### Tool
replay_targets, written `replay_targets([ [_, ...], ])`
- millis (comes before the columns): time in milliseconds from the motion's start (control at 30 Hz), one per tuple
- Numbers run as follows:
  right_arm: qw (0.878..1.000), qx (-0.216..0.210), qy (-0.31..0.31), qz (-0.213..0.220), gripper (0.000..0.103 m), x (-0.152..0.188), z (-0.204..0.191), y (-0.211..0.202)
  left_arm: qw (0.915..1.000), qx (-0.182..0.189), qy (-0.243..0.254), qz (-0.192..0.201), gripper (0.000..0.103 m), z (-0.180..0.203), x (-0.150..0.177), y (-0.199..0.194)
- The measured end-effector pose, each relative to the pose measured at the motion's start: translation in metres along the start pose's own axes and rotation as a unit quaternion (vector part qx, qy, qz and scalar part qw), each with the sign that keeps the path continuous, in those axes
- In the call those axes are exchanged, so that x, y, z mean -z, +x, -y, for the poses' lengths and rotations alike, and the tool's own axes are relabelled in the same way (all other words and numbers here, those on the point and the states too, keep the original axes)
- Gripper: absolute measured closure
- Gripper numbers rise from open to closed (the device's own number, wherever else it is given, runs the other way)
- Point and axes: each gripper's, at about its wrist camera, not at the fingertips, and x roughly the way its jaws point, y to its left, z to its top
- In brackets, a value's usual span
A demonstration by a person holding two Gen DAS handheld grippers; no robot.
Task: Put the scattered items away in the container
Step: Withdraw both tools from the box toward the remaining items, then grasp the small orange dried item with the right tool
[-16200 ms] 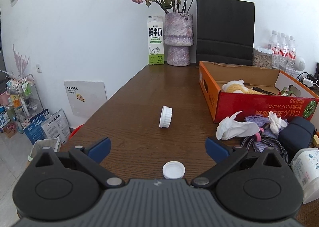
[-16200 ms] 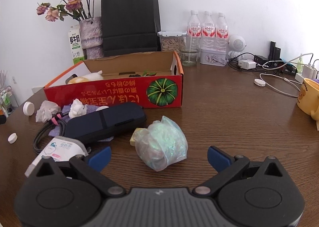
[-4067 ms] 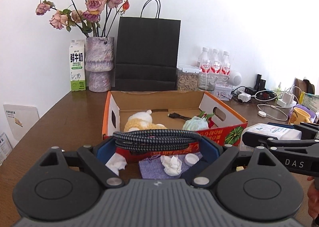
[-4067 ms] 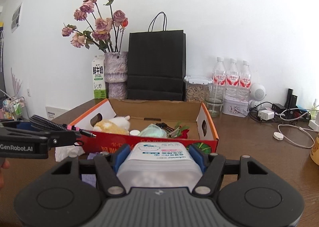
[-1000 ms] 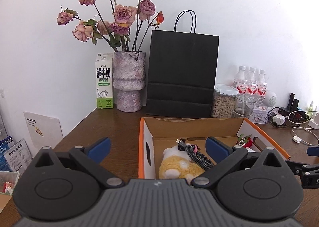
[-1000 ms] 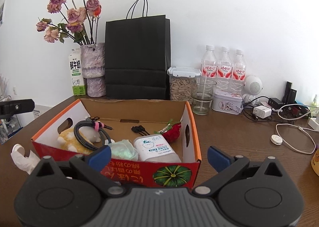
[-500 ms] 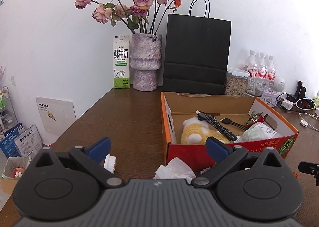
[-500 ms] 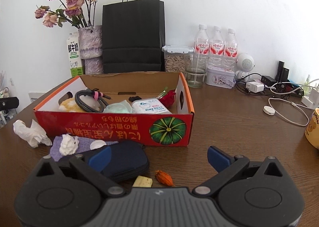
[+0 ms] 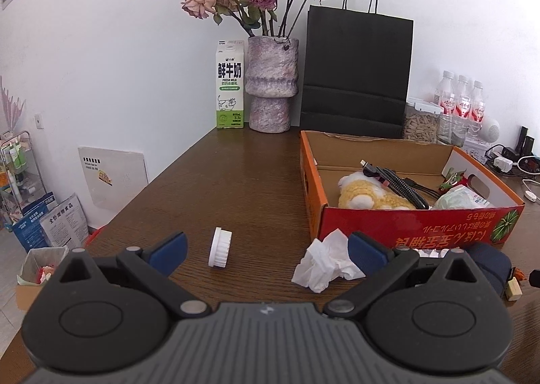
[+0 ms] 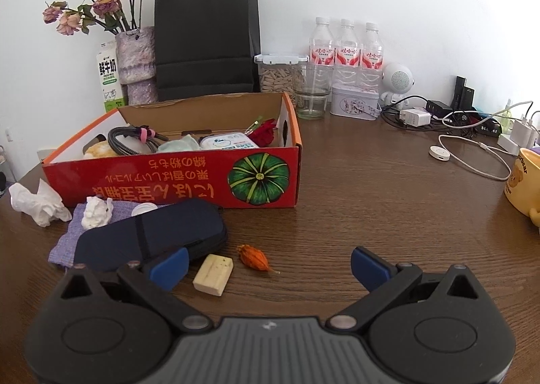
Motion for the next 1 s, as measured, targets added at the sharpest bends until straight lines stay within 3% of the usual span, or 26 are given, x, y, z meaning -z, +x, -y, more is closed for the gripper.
replay_targets([
  [367,1.000,0.004,-0.011,-0.020,0.008,0.005,-0.002,0.015,0.9995,-0.022,-0.016,-0.015,0.000,-0.021,0.009,0.005],
  [433,1.000,0.000,-0.004,-0.020,0.017,0.005,0.001,0.016,0.9994,-0.024,-0.018,-0.017,0.000,-0.022,0.011,0.006],
  [533,1.000,-0.015,-0.004,-0.022,0.020,0.005,0.000,0.015,0.9992,-0.026,-0.022,-0.021,0.000,-0.025,0.013,0.008],
  [767,1.000,-0.002,-0.001,-0.021,0.033,-0.002,0.005,0.023,0.9990,-0.028,-0.022,-0.026,0.000,-0.026,0.014,0.012],
  [1000,0.999,-0.006,-0.013,-0.044,0.054,-0.006,0.006,0.045,0.9988,-0.030,-0.024,-0.029,0.000,-0.026,0.015,0.014],
])
